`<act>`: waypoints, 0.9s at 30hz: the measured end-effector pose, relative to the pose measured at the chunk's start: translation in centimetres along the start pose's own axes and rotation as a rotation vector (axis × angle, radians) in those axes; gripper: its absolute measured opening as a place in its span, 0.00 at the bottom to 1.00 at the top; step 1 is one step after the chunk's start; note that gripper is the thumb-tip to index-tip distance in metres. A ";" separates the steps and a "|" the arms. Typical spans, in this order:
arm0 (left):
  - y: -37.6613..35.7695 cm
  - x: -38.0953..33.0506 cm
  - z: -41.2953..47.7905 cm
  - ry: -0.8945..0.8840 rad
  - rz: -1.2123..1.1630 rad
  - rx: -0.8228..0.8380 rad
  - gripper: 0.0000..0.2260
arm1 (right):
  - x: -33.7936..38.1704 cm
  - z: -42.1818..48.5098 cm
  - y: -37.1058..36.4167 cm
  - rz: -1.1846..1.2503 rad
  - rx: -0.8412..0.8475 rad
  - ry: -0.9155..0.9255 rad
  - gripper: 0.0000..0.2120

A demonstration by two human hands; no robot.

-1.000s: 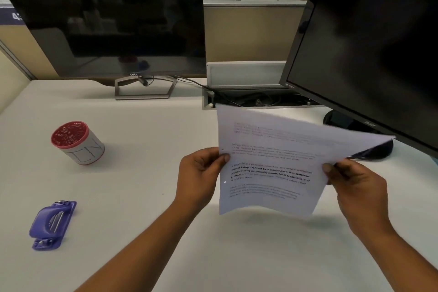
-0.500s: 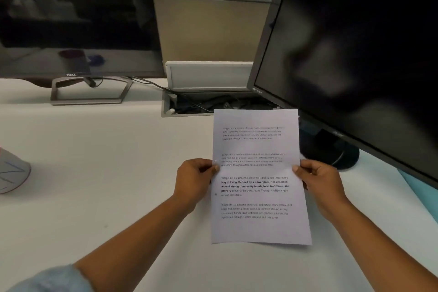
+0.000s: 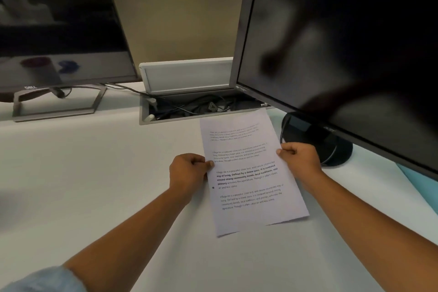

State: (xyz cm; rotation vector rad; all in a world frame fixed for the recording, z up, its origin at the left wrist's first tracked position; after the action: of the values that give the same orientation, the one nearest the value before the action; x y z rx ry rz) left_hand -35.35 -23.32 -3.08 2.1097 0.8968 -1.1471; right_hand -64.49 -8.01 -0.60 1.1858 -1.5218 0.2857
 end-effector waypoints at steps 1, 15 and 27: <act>-0.1 -0.4 -0.2 -0.011 0.045 -0.015 0.08 | 0.3 0.0 0.1 -0.024 -0.010 0.009 0.12; -6.8 1.0 -7.1 -0.458 1.098 0.060 0.26 | 0.6 -7.2 -4.6 -0.758 0.109 0.365 0.27; -6.7 2.2 -6.8 -0.369 1.132 0.056 0.35 | -1.1 -6.6 -6.4 -0.812 0.192 0.347 0.36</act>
State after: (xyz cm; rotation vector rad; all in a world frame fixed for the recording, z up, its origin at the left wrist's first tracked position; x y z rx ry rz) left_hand -36.36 -13.55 -2.89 1.8474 -0.4927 -0.8436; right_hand -55.63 -5.63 -1.82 1.7015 -0.6419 0.0768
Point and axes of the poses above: each hand's wrist, its own z-axis towards the middle knuckle, its own y-axis out of the back of the hand, x = y × z, the point moved 9 cm from there along z, towards the middle knuckle, and after that the axes turned 15 degrees about x, right-handed, at the moved point
